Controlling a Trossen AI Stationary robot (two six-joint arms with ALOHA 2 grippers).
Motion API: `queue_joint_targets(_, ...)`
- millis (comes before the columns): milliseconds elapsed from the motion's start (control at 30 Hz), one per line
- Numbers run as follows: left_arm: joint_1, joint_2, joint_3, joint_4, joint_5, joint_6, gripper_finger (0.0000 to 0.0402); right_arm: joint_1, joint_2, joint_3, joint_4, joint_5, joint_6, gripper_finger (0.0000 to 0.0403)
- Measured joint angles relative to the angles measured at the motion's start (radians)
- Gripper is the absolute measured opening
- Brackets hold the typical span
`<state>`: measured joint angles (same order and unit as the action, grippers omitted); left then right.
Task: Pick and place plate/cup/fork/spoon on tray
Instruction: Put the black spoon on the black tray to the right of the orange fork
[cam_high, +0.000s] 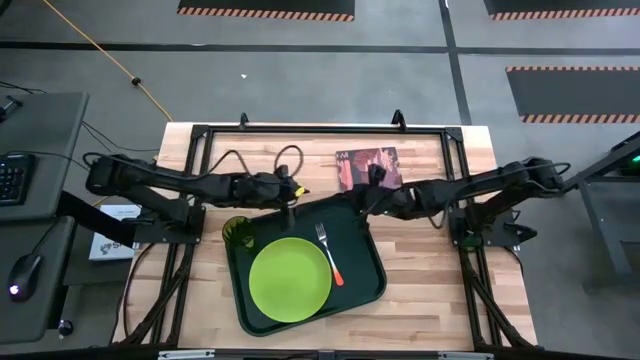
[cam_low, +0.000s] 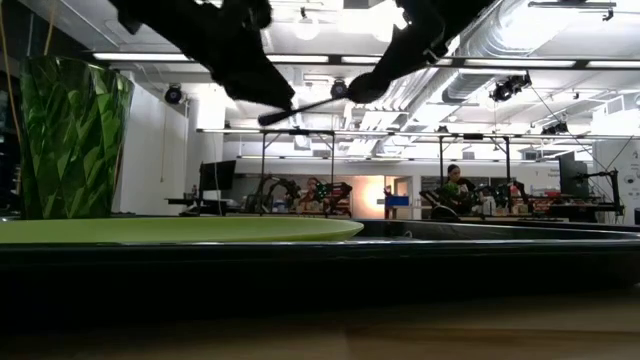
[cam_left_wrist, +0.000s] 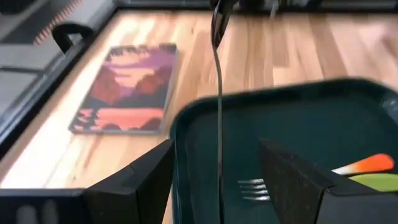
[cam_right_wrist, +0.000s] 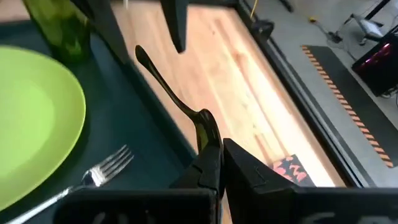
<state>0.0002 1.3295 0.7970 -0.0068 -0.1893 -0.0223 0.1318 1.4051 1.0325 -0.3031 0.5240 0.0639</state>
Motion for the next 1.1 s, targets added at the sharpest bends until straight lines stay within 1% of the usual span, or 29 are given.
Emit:
queue_joint_targets(100, 0.0, 0.043, 0.029, -0.062, 0.0, 0.0, 0.0221, 0.0, 0.037, 0.043, -0.06, -0.028, 0.007, 0.0)
queue_joint_targets(167, 0.0, 0.061, 0.039, -0.078, 0.01, -0.001, 0.0221, 0.001, 0.046, 0.053, -0.064, -0.058, 0.007, 0.0)
queue_joint_targets(367, 0.002, 0.081, 0.041, -0.111, 0.1, 0.001, 0.022, 0.01, 0.049, 0.055, -0.032, -0.09, -0.02, 0.0)
queue_joint_targets(533, 0.011, 0.079, 0.042, -0.113, 0.128, -0.003, 0.0202, 0.015, 0.049, 0.055, -0.032, -0.099, -0.043, 0.0)
queue_joint_targets(600, 0.014, 0.079, 0.042, -0.114, 0.129, -0.003, 0.0185, 0.015, 0.049, 0.055, -0.031, -0.1, -0.042, 0.0)
queue_joint_targets(700, 0.014, 0.079, 0.042, -0.124, 0.13, -0.016, 0.0144, 0.014, 0.049, 0.055, -0.03, -0.102, -0.043, 0.0)
queue_joint_targets(767, 0.014, 0.079, 0.042, -0.13, 0.137, -0.019, 0.0105, 0.014, 0.049, 0.055, -0.031, -0.102, -0.042, 0.0)
queue_joint_targets(867, 0.014, 0.079, 0.044, -0.137, 0.169, -0.014, 0.0034, 0.014, 0.049, 0.055, -0.029, -0.102, -0.033, 0.0)
queue_joint_targets(900, 0.014, 0.079, 0.049, -0.15, 0.182, -0.006, 0.0018, 0.014, 0.049, 0.055, -0.029, -0.103, -0.021, 0.0)
queue_joint_targets(933, 0.015, 0.079, 0.054, -0.163, 0.184, -0.007, 0.0011, 0.015, 0.049, 0.055, -0.028, -0.107, -0.011, 0.0)
queue_joint_targets(1033, 0.015, 0.079, 0.063, -0.187, 0.179, -0.004, 0.001, 0.015, 0.049, 0.055, -0.023, -0.095, 0.028, 0.0)
queue_joint_targets(1100, 0.019, 0.078, 0.064, -0.199, 0.16, 0.0, 0.0005, 0.015, 0.049, 0.055, -0.02, -0.059, 0.046, 0.0005)
